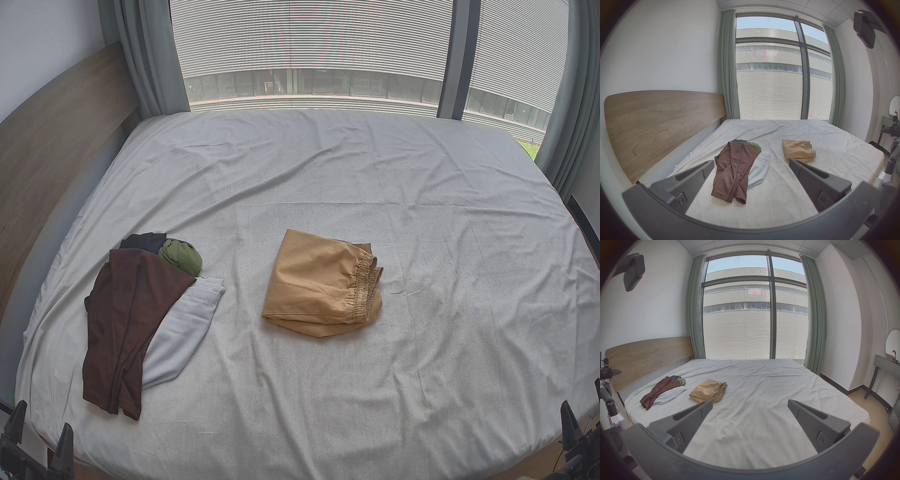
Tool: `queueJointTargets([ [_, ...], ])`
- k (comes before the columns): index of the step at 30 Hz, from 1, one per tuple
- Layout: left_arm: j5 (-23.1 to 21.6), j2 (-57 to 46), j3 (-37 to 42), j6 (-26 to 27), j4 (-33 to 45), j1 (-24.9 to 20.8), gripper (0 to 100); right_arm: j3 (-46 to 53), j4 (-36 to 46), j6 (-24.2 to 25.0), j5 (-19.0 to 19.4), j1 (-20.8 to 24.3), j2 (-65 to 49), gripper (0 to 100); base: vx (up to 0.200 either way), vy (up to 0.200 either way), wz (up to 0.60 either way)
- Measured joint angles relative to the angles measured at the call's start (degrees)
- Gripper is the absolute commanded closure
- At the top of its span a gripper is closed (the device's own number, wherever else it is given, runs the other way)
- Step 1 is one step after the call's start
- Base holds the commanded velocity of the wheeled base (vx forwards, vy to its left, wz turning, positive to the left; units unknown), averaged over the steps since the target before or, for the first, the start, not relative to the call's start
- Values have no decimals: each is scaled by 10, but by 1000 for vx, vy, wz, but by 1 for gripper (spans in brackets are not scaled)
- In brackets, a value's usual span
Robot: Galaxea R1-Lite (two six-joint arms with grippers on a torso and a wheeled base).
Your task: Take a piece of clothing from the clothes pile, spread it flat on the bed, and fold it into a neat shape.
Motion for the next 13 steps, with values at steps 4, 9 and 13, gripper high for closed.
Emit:
queueJointTargets([
  [4, 0, 0, 0, 0, 0, 0, 0, 0, 0, 0, 0, 0, 0, 0, 0, 0, 0],
  [9, 0, 0, 0, 0, 0, 0, 0, 0, 0, -1, 0, 0, 0, 0, 0, 0, 0],
  [13, 0, 0, 0, 0, 0, 0, 0, 0, 0, -1, 0, -1, 1, 0, 0, 0, 0],
])
